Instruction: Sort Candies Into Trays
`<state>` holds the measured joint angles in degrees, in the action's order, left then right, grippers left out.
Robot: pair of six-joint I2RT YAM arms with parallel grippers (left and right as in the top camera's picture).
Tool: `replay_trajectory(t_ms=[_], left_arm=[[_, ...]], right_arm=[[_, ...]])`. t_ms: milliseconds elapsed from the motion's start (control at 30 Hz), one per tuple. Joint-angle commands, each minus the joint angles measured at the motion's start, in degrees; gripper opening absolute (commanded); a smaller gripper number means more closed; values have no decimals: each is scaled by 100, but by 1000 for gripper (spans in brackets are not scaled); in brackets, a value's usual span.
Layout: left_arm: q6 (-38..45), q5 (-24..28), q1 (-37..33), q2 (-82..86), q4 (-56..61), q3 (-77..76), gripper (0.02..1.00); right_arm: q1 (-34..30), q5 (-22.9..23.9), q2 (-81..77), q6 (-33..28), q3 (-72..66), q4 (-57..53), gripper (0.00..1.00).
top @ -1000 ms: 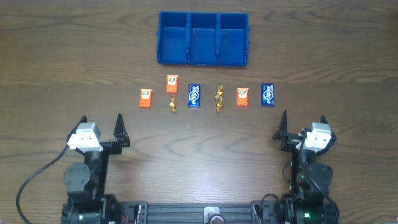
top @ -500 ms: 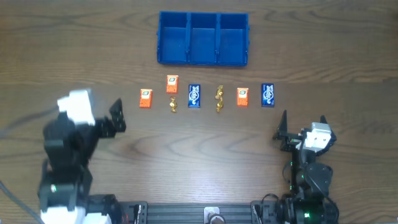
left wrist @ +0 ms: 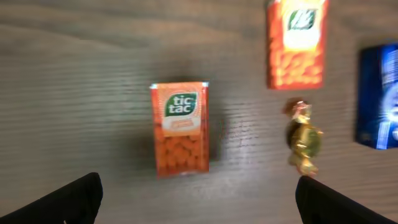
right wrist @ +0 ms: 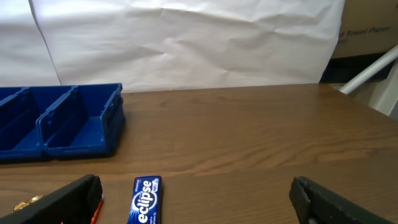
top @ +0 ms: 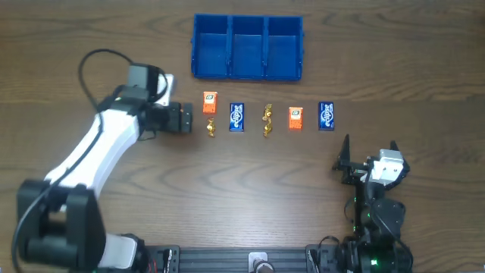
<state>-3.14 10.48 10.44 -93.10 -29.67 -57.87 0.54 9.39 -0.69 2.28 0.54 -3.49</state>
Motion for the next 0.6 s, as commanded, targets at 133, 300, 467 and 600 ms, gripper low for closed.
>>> replay_trajectory(t_ms=[133, 300, 467, 600], left_arm=[[-4, -605, 208, -723, 39, -313, 998], [46, -680, 208, -977, 188, -319, 998], [39, -798, 208, -1106, 326, -321, 998], [42, -817, 208, -1180, 439, -321, 998]], right_arm=[[-28, -7, 28, -44, -7, -24, 998], [-28, -7, 28, -44, -7, -24, 998], [-28, -7, 28, -44, -7, -24, 998], [-28, -7, 28, -44, -7, -24, 998]])
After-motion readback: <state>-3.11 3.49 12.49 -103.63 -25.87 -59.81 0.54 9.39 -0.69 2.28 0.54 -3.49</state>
